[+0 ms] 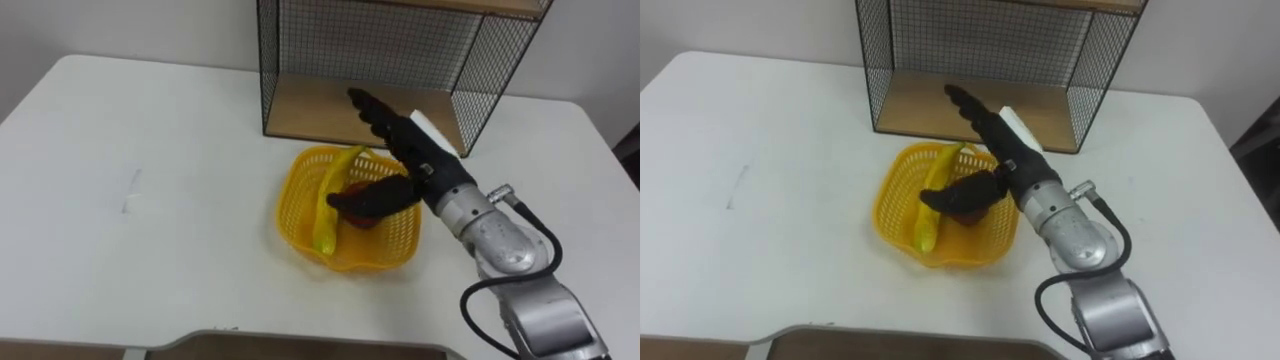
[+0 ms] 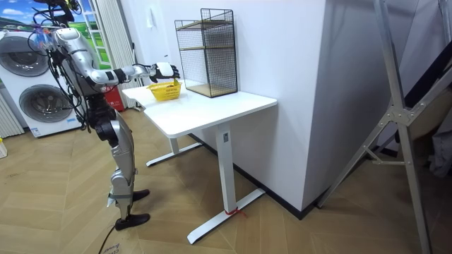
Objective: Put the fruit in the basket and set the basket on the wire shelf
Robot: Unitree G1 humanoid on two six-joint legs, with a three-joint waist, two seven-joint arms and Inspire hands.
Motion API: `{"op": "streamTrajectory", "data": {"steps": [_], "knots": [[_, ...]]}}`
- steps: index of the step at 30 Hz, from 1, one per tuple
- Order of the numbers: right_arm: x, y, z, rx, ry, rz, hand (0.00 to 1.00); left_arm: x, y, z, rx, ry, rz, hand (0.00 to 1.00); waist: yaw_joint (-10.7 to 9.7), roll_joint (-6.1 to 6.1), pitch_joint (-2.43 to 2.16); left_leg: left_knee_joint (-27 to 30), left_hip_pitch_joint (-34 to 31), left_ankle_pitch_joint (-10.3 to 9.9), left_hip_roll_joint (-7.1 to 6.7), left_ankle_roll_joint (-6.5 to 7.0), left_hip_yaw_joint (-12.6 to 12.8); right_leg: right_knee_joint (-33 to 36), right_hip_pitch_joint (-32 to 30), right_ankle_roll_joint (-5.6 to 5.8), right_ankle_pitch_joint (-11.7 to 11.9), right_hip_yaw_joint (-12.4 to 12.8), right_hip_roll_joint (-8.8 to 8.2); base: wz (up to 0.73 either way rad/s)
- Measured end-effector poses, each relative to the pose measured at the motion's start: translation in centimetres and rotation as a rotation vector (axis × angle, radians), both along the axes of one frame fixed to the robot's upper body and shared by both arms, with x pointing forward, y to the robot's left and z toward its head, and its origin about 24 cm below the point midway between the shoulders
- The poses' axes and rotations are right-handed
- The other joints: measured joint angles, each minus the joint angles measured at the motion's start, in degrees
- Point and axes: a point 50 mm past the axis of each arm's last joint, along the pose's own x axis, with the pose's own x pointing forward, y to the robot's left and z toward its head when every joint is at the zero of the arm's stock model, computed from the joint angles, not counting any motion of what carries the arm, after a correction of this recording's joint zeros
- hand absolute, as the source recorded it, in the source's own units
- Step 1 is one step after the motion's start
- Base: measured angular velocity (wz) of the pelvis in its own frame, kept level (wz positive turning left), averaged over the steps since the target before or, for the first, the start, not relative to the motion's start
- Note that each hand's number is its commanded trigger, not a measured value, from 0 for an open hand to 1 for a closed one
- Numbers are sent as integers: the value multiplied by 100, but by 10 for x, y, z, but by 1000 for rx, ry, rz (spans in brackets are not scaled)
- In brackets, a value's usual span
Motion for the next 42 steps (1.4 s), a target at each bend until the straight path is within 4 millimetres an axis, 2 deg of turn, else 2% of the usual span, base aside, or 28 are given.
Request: {"op": "streamTrajectory", "data": {"steps": [4, 7, 9, 11, 12, 13, 14, 15, 16, 18, 21, 22, 23, 25, 26, 27, 30, 34, 37, 38, 42], "knots": [[0, -14, 14, 102, -58, -82, 0, -15, 10, 1, 18, -31, 202, 0, -68, 95, 27, 34, -35, 0, -15, 0, -73, -1, -1, 0, 0, -29, -3, 7], [0, -29, 22, 196, -92, -170, 0, -33, 19, 3, 68, -63, 437, 0, -61, 166, 7, -4, -1, 15, -15, -4, -57, -4, -18, 0, 0, -16, -5, -1], [-1, -42, 24, 241, -110, -259, 0, -43, 31, 8, 130, -130, 703, 0, -84, 190, -43, -16, 6, 24, -14, -5, -64, -7, -9, 0, 0, -8, -3, 0], [-4, -54, 26, 251, -134, -343, 0, -45, 42, 14, 195, -203, 911, 0, -66, 195, -72, -31, 16, 27, -11, -8, -59, -2, -22, 0, 0, -1, -5, 0], [-7, -61, 26, 250, -142, -392, 0, -44, 51, 20, 243, -269, 1043, 0, -30, 222, -63, -57, 71, 32, -3, -10, -58, -5, -13, 0, 0, 0, -7, 0], [-8, -64, 26, 248, -145, -414, 0, -43, 56, 23, 266, -303, 1104, 0, -22, 250, -55, -69, 93, 32, 12, -10, -58, -5, 8, 0, 0, -2, -7, 0], [-13, -71, 26, 255, -152, -456, 0, -37, 65, 32, 308, -387, 1212, 0, -2, 236, -73, -97, 140, 33, 18, -12, -62, -8, 46, 0, 0, -1, -8, 0], [-17, -75, 24, 261, -155, -491, 0, -29, 74, 41, 355, -472, 1283, 0, 30, 269, -63, -141, 178, 47, 18, -18, -63, -5, 58, 1, 0, 3, -8, 0], [-19, -77, 23, 259, -155, -505, 0, -25, 79, 47, 383, -515, 1307, 0, 31, 262, -68, -150, 185, 53, 21, -20, -63, 0, 58, 0, 0, 9, -7, -3], [-26, -84, 15, 238, -136, -561, 0, -8, 95, 71, 494, -676, 1368, 0, 64, 260, -90, -172, 212, 65, 17, -25, -55, 3, 69, 0, 0, 15, -4, 0], [-33, -92, 10, 233, -123, -614, 0, 11, 107, 100, 592, -854, 1399, 0, 80, 260, -101, -172, 209, 71, 15, -27, -50, 13, 49, 1, 0, 34, -4, 0], [-35, -95, 8, 229, -120, -640, 0, 20, 112, 115, 640, -941, 1400, 0, 93, 269, -102, -168, 204, 75, 17, -26, -50, 9, 47, 0, 0, 37, -4, 0], [-39, -99, 6, 221, -117, -666, 0, 32, 116, 131, 675, -1031, 1397, 0, 124, 287, -105, -160, 205, 75, 17, -26, -46, 7, 49, 0, 0, 55, -3, -3], [-41, -102, 5, 197, -119, -679, 0, 42, 119, 151, 723, -1144, 1362, 0, 152, 338, -105, -165, 214, 74, 22, -26, 18, 3, 32, 0, 0, 118, -3, -12], [-42, -103, 4, 189, -118, -684, 0, 48, 119, 164, 757, -1207, 1324, 0, 152, 341, -112, -155, 203, 73, 22, -25, 27, -1, 26, 0, -1, 128, -5, -11], [-44, -104, 2, 185, -110, -690, 0, 53, 118, 176, 789, -1273, 1280, 0, 148, 391, -95, -140, 181, 73, 16, -24, 28, -2, 17, 0, -1, 114, -5, 0], [-46, -104, 0, 180, -104, -694, 0, 71, 111, 208, 812, -1447, 1189, 0, 95, 397, -101, -111, 150, 75, -19, -23, -3, -12, 13, -4, -5, 119, -4, 5], [-46, -102, 0, 188, -104, -678, 0, 83, 102, 229, 807, -1568, 1069, 0, 11, 434, -100, -130, 154, 84, -38, -12, 0, -77, 47, -11, -12, 124, -15, 2], [-46, -103, 0, 188, -115, -677, 0, 92, 90, 248, 725, -1679, 989, 0, -39, 429, -96, -113, 154, 83, -48, -11, -26, -99, 59, -11, -12, 96, -16, 6], [-46, -102, 1, 193, -128, -673, 0, 97, 85, 253, 689, -1716, 944, 0, -119, 429, -93, -102, 123, 83, -61, -11, -78, -104, 59, -10, -12, 24, -22, 15], [-53, -99, -5, 210, -127, -638, 0, 118, 64, 259, 577, -1764, 697, 0, -200, 443, -62, -127, 111, 84, -64, -12, -103, -104, 89, -9, -12, 4, -19, 5]]}}
